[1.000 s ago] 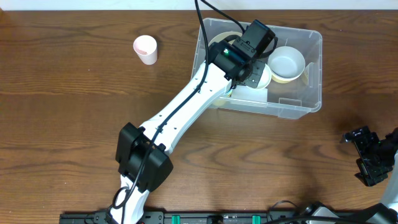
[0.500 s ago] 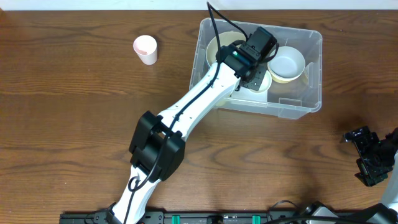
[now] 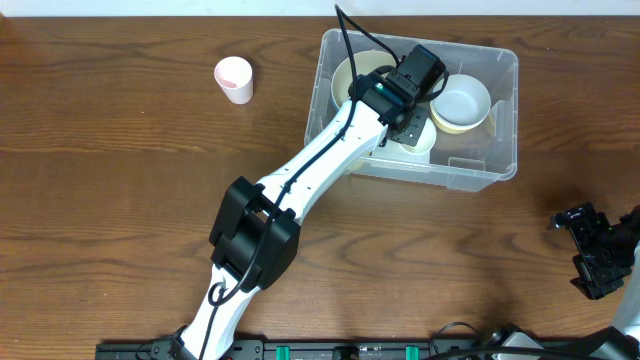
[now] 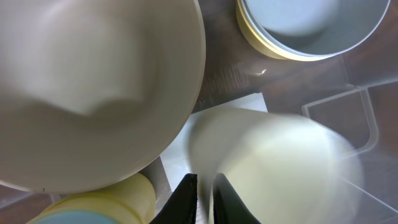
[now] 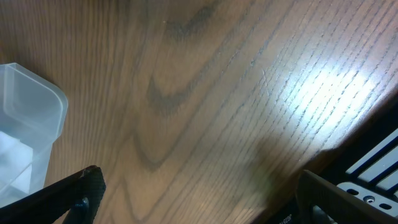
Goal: Pack container
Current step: 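Lower the white cup right of the blue cup and release, then move the left gripper back left to the pink cup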
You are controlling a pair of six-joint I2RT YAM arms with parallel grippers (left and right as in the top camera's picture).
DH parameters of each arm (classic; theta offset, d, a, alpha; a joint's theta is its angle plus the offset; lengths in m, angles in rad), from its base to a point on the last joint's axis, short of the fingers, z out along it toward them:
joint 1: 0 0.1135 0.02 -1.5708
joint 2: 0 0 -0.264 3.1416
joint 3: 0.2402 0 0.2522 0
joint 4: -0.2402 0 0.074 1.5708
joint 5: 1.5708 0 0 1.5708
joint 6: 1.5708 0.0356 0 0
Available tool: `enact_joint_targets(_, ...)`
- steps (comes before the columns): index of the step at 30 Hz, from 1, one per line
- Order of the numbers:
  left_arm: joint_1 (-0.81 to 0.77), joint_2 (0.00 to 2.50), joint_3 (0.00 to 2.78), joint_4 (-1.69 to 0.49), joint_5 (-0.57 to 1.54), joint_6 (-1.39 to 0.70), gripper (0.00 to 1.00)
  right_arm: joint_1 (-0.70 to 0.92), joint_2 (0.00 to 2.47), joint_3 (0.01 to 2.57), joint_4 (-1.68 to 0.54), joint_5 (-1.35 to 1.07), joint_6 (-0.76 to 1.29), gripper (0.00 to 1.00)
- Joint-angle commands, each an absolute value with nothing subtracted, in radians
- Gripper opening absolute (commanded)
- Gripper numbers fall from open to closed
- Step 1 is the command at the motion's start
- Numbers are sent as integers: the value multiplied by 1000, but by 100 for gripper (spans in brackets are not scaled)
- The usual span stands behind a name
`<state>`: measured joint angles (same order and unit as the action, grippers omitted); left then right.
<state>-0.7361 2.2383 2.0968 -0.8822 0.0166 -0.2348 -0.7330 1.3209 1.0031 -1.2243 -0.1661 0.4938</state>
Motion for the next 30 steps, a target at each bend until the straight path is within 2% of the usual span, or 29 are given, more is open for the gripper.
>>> enact_joint_targets(1, -736, 2258, 2088, -882, 15, -229, 12, -741, 1309, 1003, -1222, -173, 508, 99)
enact_joint_targets(10, -736, 2271, 2087, -884, 15, -229, 12, -741, 1309, 1003, -1222, -173, 508, 99)
enact_joint_targets(16, -730, 2263, 2099, -882, 15, -229, 17, -741, 1309, 1003, -1222, -173, 508, 99)
enact_joint_targets(19, -727, 2239, 2125, -884, 15, -229, 27, -741, 1309, 1003, -1222, -173, 508, 99)
enact_joint_targets(22, -717, 2194, 2157, -890, 15, -229, 31, -741, 1309, 1003, -1222, -173, 508, 99)
enact_joint_targets(24, -701, 2154, 2160, -887, 10, -229, 41, -741, 1309, 1003, -1222, -173, 508, 99)
enact_joint_targets(25, -690, 2135, 2160, -888, -1, -229, 42, -741, 1309, 1003, -1222, -173, 508, 99)
enact_joint_targets(28, -638, 2072, 2160, -899, -78, -234, 57, -741, 1309, 1003, -1222, -173, 508, 99)
enact_joint_targets(30, -590, 2034, 2160, -916, -135, -269, 61, -741, 1309, 1003, -1222, -173, 508, 99)
